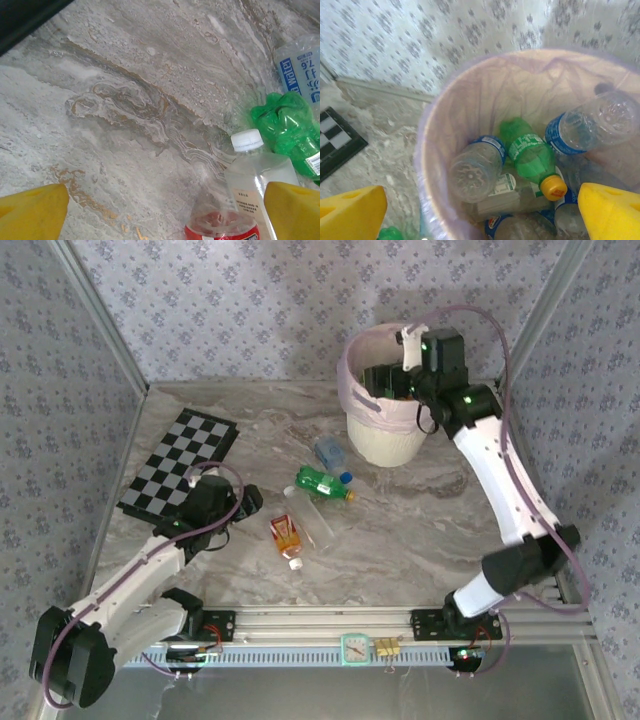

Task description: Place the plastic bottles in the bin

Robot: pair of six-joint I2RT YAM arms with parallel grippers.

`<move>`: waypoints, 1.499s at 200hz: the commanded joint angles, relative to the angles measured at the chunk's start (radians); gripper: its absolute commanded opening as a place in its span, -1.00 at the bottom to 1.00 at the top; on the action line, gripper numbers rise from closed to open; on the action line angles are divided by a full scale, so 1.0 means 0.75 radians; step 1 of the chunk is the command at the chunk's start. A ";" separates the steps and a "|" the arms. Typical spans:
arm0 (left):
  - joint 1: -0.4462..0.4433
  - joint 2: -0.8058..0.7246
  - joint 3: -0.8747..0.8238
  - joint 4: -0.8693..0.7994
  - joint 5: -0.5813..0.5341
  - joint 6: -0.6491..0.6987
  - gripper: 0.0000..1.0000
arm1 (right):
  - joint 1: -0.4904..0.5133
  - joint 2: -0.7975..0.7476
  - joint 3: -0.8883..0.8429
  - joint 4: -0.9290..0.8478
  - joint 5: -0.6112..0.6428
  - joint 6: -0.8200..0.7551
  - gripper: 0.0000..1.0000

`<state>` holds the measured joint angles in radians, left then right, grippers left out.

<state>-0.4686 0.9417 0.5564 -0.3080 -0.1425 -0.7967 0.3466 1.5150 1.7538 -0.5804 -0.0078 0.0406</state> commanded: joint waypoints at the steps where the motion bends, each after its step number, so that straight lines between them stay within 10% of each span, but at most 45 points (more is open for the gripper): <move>1: -0.030 0.012 0.071 -0.008 0.031 -0.009 1.00 | 0.027 -0.140 -0.194 0.147 0.020 0.043 1.00; 120: -0.606 0.250 0.081 -0.157 -0.074 -0.260 1.00 | 0.290 -0.595 -1.158 0.623 0.110 0.330 1.00; 222: -0.632 0.590 0.197 -0.082 -0.139 -0.278 0.94 | 0.411 -0.596 -1.316 0.710 0.193 0.346 1.00; 300: -0.619 0.659 0.178 0.006 -0.199 -0.347 0.48 | 0.432 -0.597 -1.365 0.800 0.142 0.312 1.00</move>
<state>-0.9363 1.4296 0.6884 -0.3264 -0.2493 -1.0359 0.6594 1.0676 0.7433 -0.0174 0.1089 0.2905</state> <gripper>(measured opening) 0.770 0.998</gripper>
